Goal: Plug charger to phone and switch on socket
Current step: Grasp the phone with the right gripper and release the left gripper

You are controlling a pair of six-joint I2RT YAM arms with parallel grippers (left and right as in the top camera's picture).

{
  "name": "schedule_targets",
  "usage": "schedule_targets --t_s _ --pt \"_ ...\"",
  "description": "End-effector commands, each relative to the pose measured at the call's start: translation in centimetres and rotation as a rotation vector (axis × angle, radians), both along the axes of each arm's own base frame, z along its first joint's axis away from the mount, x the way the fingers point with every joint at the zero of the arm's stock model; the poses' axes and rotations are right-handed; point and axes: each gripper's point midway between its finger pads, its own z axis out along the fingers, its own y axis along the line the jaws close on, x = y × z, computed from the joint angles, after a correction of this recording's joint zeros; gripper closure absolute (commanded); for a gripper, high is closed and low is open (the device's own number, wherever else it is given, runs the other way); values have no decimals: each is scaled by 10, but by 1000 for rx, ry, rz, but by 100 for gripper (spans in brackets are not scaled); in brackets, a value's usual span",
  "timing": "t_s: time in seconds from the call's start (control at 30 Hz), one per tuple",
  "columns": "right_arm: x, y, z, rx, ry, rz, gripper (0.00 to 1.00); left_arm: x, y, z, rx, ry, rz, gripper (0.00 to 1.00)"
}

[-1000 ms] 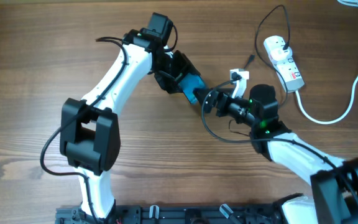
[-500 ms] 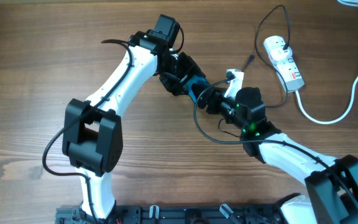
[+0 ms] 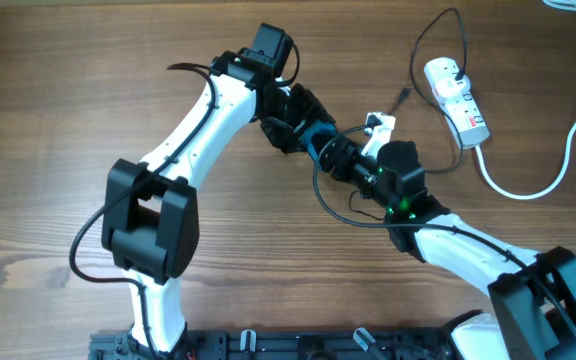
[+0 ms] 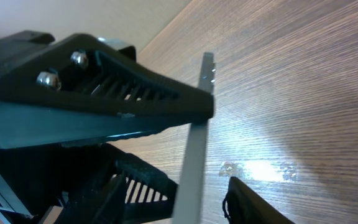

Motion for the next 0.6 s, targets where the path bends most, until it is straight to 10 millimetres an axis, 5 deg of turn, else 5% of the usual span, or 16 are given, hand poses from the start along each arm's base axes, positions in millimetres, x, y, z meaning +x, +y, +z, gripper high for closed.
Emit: schedule_targets --t_s 0.0,0.57 --pt "5 3 5 4 -15 -7 54 0 -12 7 -36 2 -12 54" --pt "2 7 6 16 -12 21 83 -5 -23 8 -42 -9 -36 54"
